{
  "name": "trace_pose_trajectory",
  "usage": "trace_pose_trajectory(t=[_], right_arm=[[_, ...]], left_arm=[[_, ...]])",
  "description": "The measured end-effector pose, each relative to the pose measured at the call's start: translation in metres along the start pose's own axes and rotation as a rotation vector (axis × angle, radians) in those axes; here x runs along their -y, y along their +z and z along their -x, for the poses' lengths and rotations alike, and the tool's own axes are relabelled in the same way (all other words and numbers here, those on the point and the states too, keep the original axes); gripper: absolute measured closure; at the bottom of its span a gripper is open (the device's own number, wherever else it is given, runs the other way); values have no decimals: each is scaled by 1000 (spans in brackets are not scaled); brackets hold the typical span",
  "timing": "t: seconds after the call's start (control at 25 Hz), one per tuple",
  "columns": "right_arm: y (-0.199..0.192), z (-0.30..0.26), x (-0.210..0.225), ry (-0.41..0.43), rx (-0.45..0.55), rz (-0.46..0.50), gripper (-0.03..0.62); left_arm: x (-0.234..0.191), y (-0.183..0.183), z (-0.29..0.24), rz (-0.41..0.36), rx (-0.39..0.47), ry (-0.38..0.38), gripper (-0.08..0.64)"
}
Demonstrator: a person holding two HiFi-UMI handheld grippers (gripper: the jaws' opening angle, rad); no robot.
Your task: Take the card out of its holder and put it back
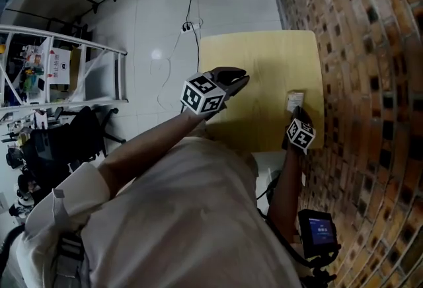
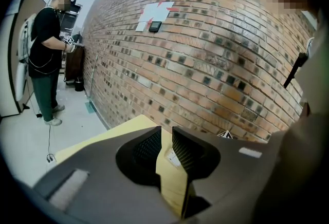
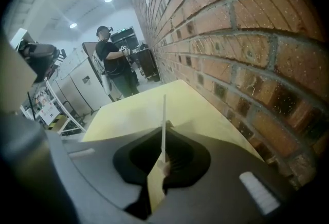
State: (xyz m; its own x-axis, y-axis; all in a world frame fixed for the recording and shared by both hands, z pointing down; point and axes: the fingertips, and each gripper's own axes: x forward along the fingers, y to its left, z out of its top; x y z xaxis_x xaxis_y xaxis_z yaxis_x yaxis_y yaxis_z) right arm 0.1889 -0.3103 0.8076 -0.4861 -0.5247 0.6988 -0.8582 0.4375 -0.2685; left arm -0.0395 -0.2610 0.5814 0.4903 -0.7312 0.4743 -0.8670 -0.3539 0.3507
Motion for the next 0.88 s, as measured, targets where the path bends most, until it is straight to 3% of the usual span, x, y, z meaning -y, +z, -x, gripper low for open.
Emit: trace_pose_trajectory(t=[0.36,0.52,0.6,0.72,0.88], right_arm=[[1,-6,0,-8,12,27,578],[-11,-6,0,-10,-29,76,567],[-20,1,1,-21,-38,96,432],[-5,30,6,-67,34,67,373],[48,44,-8,-69,161,48,367]], left_arm=[[10,4,-5,-23,8,-16,474],[16,-1,1,-25,2,-20,474],[21,-6,8,-22,1,-25,474],[26,-2,20,-20,29,-39,474],[12,18,21,-44,64,-21,474]])
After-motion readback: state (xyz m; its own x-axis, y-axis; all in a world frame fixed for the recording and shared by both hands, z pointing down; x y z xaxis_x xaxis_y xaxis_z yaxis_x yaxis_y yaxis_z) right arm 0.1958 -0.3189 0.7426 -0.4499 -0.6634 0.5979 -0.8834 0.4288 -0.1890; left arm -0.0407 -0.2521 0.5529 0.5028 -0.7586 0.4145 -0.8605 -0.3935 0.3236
